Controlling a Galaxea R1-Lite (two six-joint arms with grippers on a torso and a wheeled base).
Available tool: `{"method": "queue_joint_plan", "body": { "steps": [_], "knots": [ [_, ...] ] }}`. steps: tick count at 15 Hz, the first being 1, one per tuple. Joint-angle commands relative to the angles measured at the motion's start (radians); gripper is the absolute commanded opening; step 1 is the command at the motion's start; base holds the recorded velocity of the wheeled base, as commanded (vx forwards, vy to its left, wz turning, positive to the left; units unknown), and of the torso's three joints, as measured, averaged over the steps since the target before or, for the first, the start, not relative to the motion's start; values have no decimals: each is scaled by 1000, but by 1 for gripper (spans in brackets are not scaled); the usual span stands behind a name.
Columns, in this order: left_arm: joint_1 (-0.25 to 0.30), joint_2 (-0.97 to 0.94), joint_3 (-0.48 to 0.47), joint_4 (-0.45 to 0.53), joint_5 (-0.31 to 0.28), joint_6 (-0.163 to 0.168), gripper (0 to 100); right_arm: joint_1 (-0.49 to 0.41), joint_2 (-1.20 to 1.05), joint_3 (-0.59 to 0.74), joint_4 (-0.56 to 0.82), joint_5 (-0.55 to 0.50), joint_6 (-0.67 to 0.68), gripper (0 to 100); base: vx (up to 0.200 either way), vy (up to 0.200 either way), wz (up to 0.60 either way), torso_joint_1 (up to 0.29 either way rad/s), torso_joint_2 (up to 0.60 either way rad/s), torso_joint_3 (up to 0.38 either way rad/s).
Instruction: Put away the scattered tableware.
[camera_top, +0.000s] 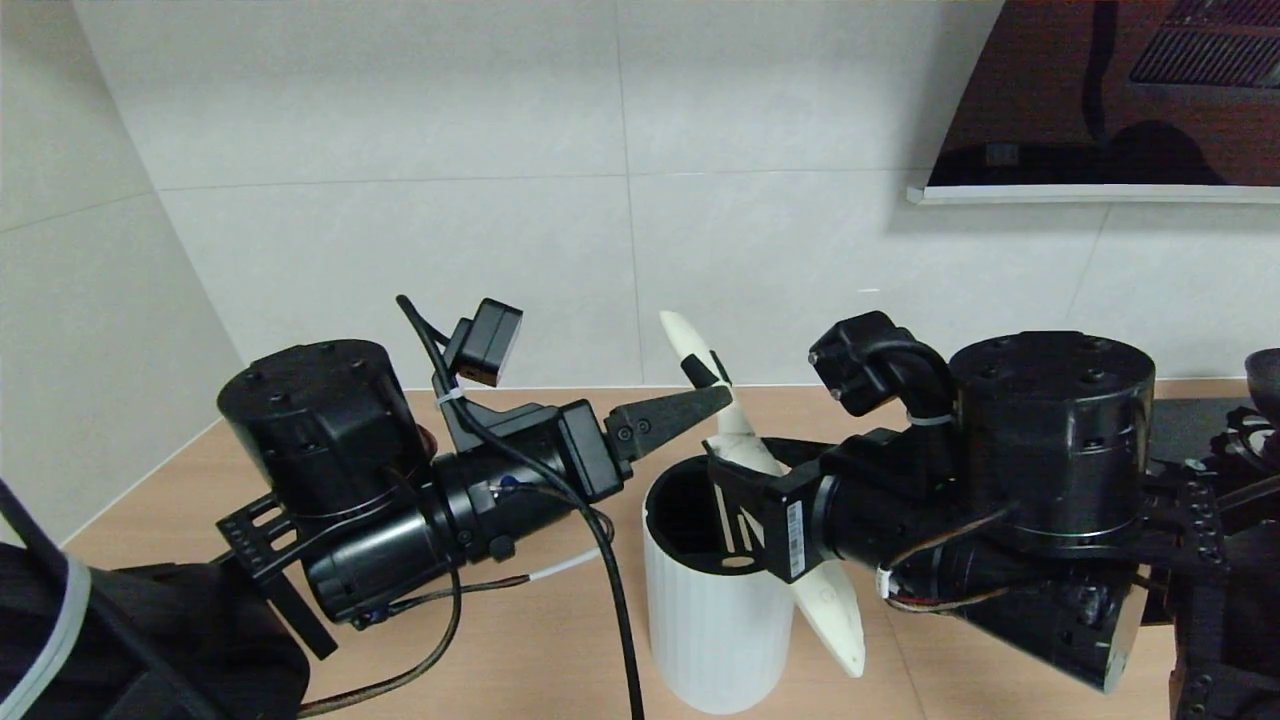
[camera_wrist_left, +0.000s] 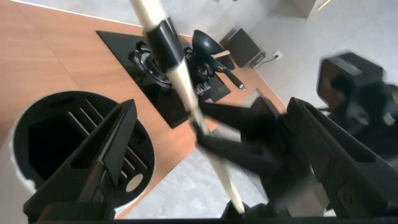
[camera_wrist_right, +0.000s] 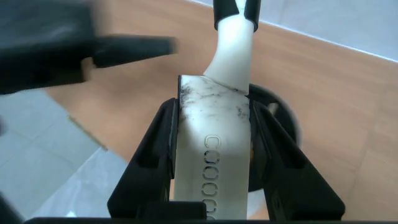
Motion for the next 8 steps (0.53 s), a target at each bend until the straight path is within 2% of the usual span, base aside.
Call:
{"method": "queue_joint_plan", "body": {
  "steps": [1,8],
  "knots": [
    [0,32,-12,-4,6,1,100,15,7,-1,2,8,15,0,0,0,0,0,0,0],
    [1,92,-56,-4,48,0,100,46,13,9,2,10,17,0,0,0,0,0,0,0]
  ]
}}
